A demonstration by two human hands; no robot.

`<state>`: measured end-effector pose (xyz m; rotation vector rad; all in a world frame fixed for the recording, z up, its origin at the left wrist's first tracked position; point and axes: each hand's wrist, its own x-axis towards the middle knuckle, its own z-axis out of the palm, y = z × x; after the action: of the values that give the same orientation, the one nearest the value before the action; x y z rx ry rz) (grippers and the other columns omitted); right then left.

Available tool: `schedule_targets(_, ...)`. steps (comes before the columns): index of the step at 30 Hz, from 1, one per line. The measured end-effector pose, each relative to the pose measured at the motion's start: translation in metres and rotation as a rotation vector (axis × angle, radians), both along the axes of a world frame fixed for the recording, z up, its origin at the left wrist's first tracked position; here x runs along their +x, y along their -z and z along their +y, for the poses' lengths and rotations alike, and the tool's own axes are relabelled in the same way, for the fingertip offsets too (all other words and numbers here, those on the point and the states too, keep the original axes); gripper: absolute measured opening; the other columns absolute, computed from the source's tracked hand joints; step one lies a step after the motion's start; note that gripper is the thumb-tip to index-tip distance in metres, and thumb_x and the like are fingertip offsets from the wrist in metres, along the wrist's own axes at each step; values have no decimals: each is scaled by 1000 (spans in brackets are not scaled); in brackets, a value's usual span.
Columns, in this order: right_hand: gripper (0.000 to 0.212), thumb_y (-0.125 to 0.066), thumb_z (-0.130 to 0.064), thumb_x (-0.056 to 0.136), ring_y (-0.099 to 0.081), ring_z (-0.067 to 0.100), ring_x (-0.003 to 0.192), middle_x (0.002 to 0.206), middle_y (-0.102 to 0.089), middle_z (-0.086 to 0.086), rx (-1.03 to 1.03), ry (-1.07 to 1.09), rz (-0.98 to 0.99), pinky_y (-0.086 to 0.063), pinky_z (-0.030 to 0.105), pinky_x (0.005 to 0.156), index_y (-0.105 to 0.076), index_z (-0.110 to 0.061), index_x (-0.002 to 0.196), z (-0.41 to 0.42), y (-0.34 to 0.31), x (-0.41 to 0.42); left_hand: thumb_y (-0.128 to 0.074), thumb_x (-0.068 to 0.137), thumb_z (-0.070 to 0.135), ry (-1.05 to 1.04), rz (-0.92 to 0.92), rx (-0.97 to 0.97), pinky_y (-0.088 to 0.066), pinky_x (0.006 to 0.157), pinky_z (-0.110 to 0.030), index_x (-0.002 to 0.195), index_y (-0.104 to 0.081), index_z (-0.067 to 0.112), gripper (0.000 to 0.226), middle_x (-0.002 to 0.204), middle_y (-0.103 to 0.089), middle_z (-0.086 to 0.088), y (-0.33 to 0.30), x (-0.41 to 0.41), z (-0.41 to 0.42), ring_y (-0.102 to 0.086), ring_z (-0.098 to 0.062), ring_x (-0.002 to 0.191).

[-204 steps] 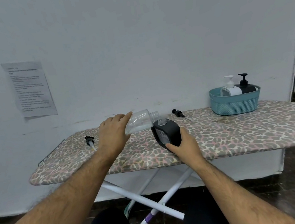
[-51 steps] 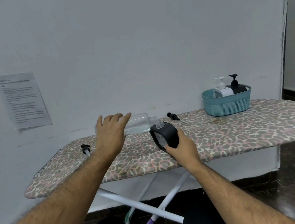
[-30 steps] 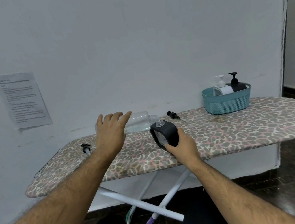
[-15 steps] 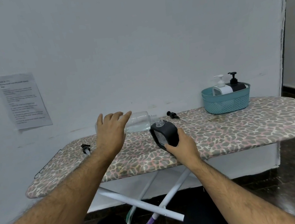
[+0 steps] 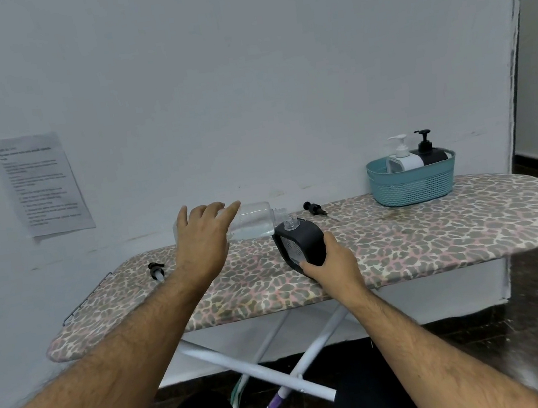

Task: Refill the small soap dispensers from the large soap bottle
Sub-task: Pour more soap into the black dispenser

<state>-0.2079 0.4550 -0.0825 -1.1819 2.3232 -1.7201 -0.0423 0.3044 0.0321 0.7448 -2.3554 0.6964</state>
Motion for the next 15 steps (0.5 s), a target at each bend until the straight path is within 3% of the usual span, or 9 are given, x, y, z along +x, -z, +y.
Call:
schedule_targets(8,51,-76,-28,81,-63,12,90,109,-68,-3,-6,-2,-4,-55,26,73,-53,-16,125,-1,1,-1,-79,80,11,5,-1,0,-23,115,-57,144,-45,30,75,138,-57,-3,0,0,0,-51,-29,126)
schedule_targets(15,51,-76,-29,81,-62,11,89,108,-67,-3,-8,-6,-1,-48,22,69,-53,-16,125,0,0,0,-78,80,9,9,-1,-9,-24,115,-57,143,-45,30,75,137,-58,-4,-1,-1,1,-51,-29,126)
